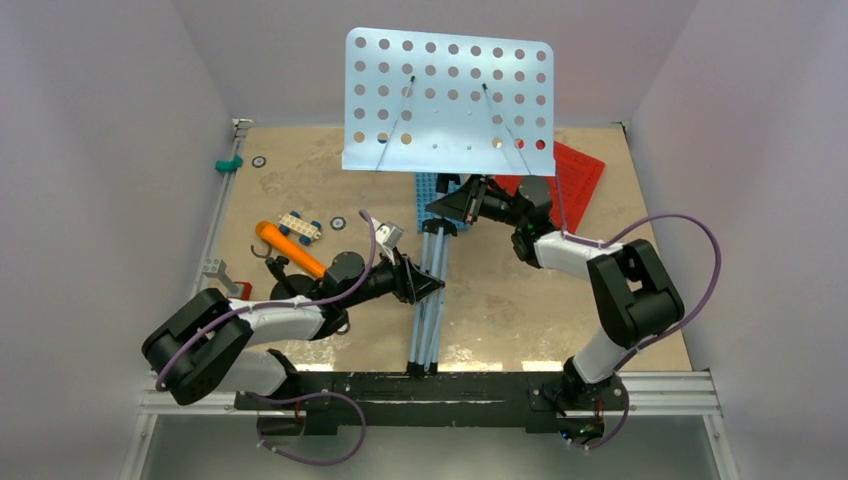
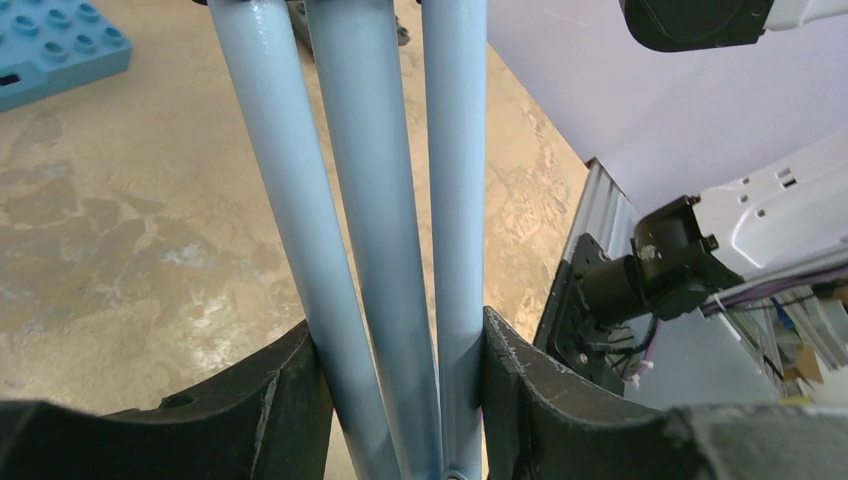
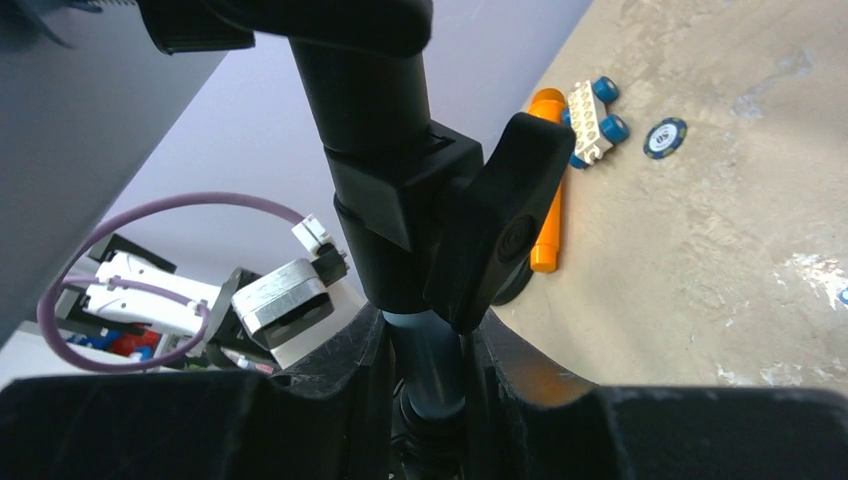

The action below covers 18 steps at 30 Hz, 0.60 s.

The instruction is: Pack up the instrument practice props

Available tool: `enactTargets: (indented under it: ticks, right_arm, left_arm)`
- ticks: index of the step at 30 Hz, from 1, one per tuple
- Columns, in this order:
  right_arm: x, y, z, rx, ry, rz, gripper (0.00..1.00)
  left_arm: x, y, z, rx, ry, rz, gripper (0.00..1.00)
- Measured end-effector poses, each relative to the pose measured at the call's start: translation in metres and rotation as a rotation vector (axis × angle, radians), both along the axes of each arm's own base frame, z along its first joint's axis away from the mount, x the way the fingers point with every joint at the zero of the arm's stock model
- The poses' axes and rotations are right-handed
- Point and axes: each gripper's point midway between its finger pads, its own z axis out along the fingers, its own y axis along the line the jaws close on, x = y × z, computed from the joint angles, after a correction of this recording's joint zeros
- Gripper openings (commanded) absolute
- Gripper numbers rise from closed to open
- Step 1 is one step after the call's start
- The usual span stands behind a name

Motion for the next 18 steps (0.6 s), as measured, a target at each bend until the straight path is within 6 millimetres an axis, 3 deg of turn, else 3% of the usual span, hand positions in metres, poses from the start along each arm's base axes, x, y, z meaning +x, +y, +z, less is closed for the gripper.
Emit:
enactTargets:
  ticks: [7,18]
  right_arm:
    - [0.026,0.002,-0.032,-0.013,0.102,0.02,0.0]
    - [0.072,-0.013,-0.086,-0.066,0.246,-0.037,0.0]
  left_arm:
    - [0.018,0.004,-0.019,0.034,0.044,0.085,0.0]
    - [0.056,-0.003,-0.048,0.085,0.092,0.152,0.0]
